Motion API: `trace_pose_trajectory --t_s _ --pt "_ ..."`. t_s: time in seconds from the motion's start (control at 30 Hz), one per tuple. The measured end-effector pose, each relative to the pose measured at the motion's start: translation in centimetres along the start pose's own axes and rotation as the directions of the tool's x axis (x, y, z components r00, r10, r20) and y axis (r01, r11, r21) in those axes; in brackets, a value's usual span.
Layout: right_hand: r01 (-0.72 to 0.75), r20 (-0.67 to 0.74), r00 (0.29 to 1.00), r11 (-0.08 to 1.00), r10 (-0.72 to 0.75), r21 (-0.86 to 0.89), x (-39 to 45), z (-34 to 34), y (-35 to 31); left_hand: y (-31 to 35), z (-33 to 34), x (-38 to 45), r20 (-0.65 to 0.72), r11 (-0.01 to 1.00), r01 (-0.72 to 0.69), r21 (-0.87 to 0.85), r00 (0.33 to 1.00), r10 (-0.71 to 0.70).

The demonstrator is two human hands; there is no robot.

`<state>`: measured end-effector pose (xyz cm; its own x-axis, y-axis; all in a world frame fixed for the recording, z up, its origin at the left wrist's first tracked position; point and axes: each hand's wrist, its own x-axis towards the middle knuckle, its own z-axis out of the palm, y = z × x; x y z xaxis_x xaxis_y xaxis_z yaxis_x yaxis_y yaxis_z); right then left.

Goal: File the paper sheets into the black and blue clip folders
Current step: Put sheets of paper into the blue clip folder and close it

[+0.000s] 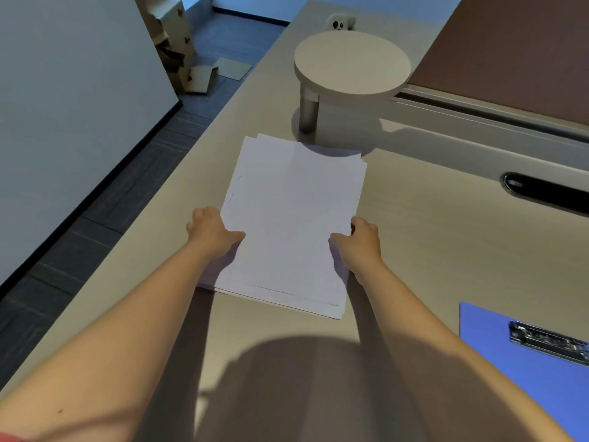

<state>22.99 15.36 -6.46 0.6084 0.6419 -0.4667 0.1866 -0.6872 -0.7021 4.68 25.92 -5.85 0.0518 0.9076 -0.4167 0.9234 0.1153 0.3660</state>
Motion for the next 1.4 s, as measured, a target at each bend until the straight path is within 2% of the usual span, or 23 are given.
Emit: trace_pose_trajectory --t_s 0.1,0.2,0.33,0.4,0.53,0.7,0.77,0.87,0.97,1.17,1.4 --pt "0.049 0.007 0.999 0.998 -0.049 0.036 -0.1 0.8 -0.2 0.1 -0.5 -0.4 0.07 0.971 0.044 -0.235 0.997 -0.028" --pt "0.032 -0.033 0.999 0.994 -0.029 0.104 0.2 0.7 -0.3 -0.2 -1.7 -0.4 0.172 0.886 0.137 -0.443 0.983 -0.067" --pt "-0.01 -0.069 0.997 0.993 0.018 0.114 0.3 -0.1 -0.5 -1.1 -2.7 -0.9 0.412 0.876 0.165 -0.454 0.91 0.042" --pt "-0.054 -0.088 0.994 0.993 0.063 0.103 0.1 -0.4 -0.5 -1.7 -2.8 -1.3 0.451 0.853 0.169 -0.494 0.889 0.085" --pt "-0.08 -0.059 0.994 0.983 0.09 0.165 -0.4 -0.3 -0.5 -3.0 -3.0 -2.4 0.415 0.755 0.188 -0.628 0.902 0.12" --pt "-0.096 0.068 0.995 0.882 0.073 0.461 -2.3 -0.6 -1.6 -3.6 -3.8 -4.4 0.319 0.663 0.139 -0.736 0.935 0.158" --pt "-0.023 0.037 0.999 0.868 0.005 0.496 -3.1 -1.2 -2.8 -3.6 -4.6 -5.1 0.267 0.661 0.094 -0.744 0.949 0.166" --pt "0.119 -0.019 0.992 0.867 -0.126 0.484 -4.8 -2.1 -5.2 -2.8 -6.9 -6.1 0.164 0.723 -0.001 -0.691 0.974 0.158" --pt "0.234 -0.05 0.97 0.851 -0.239 0.471 -6.4 -3.0 -7.5 -1.7 -9.3 -6.6 0.035 0.716 -0.063 -0.696 0.992 0.122" --pt "0.331 -0.013 0.922 0.771 -0.386 0.544 -8.6 -5.4 -9.7 -0.3 -12.4 -8.4 -0.085 0.486 -0.147 -0.861 0.986 0.146" --pt "0.358 -0.004 0.897 0.723 -0.441 0.59 -10.0 -6.6 -11.2 1.1 -14.0 -9.9 -0.172 0.369 -0.251 -0.895 0.957 0.234"
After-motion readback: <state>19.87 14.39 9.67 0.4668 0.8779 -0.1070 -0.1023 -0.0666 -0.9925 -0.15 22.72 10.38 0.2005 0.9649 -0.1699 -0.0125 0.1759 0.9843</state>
